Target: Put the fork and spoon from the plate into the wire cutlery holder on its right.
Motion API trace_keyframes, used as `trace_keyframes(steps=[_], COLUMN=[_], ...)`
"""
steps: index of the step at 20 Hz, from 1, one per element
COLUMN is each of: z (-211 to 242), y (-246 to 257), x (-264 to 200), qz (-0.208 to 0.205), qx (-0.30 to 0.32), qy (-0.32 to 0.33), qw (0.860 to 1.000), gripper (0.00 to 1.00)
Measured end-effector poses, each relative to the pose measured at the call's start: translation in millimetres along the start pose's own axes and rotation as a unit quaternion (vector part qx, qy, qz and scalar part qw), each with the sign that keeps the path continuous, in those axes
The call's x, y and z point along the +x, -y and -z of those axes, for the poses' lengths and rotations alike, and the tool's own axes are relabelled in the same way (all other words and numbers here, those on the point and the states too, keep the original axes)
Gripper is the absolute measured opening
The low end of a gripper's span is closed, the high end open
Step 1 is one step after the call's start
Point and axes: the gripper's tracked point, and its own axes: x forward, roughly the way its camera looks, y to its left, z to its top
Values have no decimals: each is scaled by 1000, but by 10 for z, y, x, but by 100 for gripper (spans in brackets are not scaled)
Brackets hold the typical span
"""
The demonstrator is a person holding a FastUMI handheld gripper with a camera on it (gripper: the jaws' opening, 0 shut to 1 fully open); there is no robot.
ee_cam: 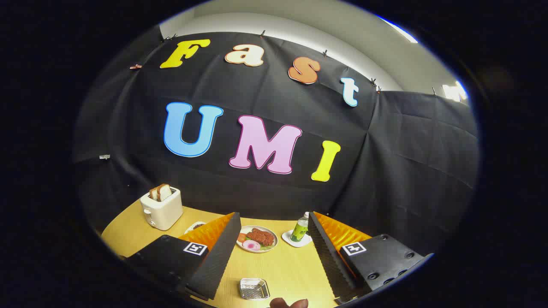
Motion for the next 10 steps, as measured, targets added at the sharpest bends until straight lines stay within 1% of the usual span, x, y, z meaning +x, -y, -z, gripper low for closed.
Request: trace_keyframes(steps=[5, 10], z=[21, 9], y=[-59, -92], x=[-6, 21], qz=[-3, -15], qx=[-4, -7], qy=[-2, 1], qw=[1000, 1000], gripper=[98, 98])
